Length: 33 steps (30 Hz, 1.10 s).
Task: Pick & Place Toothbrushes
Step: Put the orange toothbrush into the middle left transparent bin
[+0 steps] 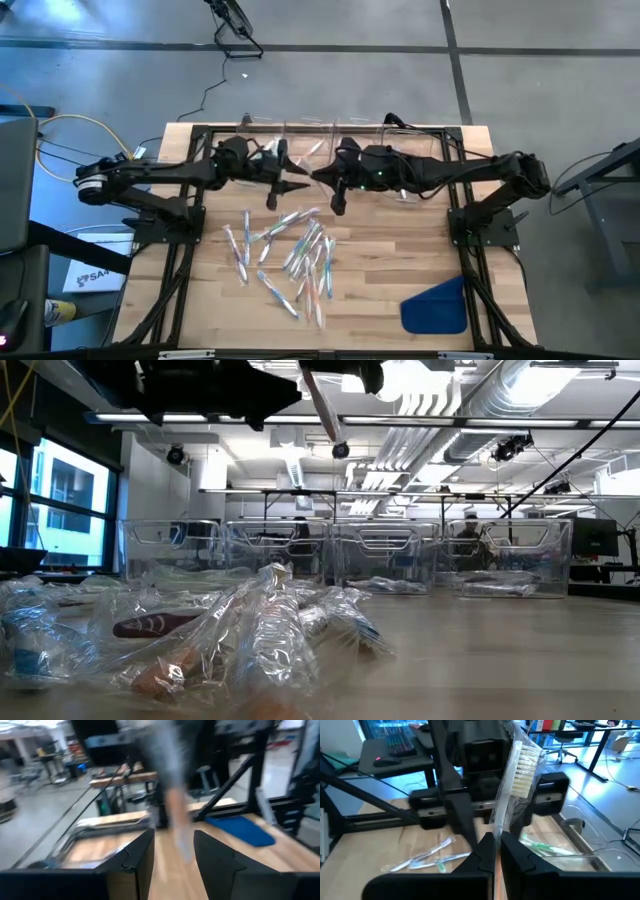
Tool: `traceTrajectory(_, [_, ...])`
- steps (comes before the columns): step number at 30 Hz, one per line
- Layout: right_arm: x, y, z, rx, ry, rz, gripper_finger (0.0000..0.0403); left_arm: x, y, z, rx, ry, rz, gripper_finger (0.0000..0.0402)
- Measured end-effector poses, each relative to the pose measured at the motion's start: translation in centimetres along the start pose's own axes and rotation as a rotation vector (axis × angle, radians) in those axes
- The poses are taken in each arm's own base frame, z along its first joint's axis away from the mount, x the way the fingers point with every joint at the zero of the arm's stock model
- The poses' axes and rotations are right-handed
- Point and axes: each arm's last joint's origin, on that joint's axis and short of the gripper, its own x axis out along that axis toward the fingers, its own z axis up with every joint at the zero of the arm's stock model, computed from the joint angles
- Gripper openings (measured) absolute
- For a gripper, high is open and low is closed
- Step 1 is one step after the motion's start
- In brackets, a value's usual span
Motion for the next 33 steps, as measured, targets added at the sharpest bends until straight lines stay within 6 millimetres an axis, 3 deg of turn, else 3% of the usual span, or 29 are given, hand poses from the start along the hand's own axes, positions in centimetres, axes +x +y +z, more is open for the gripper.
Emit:
traceTrajectory(8, [0.1, -1.1, 0.1, -0.027, -0.003, -0.021, 0.0004, 0.5, 0.2, 0.0, -0.011, -0.051, -0.004, 0.0136])
traceTrajectory(19, [0.1, -1.0, 0.4, -0.049, -0.034, 0.02, 0.0004, 0.5, 0.4, 0.1, -0.035, -0.057, 0.068, 0.0136])
traceTrajectory(28, [0.1, -0.9, 0.6, -0.048, -0.058, 0.028, 0.0004, 1.3, -1.5, 0.6, -0.002, -0.076, 0.085, 0.0136])
traceTrajectory(33, [0.1, -0.9, 0.6, -0.048, -0.059, 0.028, 0.0004, 1.3, -1.6, 1.0, 0.024, -0.115, 0.11, 0.0136])
